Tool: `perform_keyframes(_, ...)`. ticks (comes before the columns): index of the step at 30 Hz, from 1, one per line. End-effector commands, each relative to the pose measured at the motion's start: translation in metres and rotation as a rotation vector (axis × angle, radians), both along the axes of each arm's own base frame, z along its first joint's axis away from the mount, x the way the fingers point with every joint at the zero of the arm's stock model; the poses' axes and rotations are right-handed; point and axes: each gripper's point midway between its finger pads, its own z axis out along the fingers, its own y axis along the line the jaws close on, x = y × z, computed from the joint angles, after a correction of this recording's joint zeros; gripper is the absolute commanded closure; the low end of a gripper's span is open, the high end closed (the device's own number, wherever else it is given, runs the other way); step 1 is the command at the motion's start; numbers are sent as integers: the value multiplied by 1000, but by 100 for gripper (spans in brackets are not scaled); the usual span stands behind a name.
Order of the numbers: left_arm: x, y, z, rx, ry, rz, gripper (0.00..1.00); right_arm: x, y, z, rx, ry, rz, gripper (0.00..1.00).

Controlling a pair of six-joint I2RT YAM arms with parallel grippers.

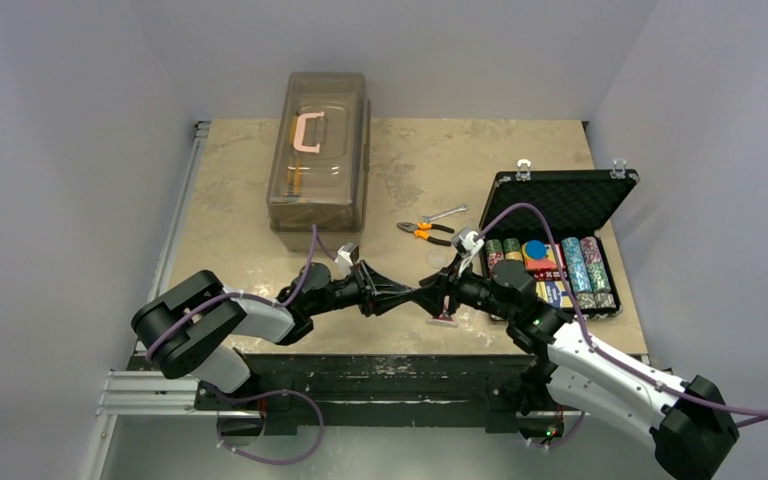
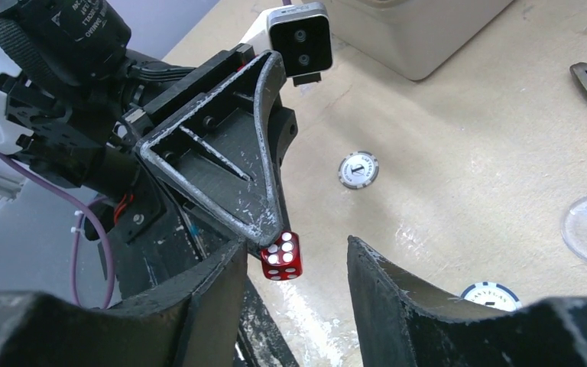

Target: Pack up texas hold em set

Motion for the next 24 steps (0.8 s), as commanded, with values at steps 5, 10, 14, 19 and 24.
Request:
perform_keyframes(5, -1, 0, 38, -119, -97, 6, 100, -3, 8, 13, 36, -49, 44, 53)
perform_keyframes(10, -1, 1, 38, -106, -104, 7, 100, -2, 7, 7, 39, -36, 29, 60)
perform_keyframes(14, -2, 1, 39, -99, -111, 9, 100, -3, 8, 7, 40, -33, 34, 61)
perform_keyframes(19, -2, 2, 39, -91, -114, 12, 100, -4, 9, 8, 44, -29, 40, 69)
perform_keyframes(24, -1, 2, 39, -84, -121, 10, 100, -5, 8, 13, 60, -38, 35, 90)
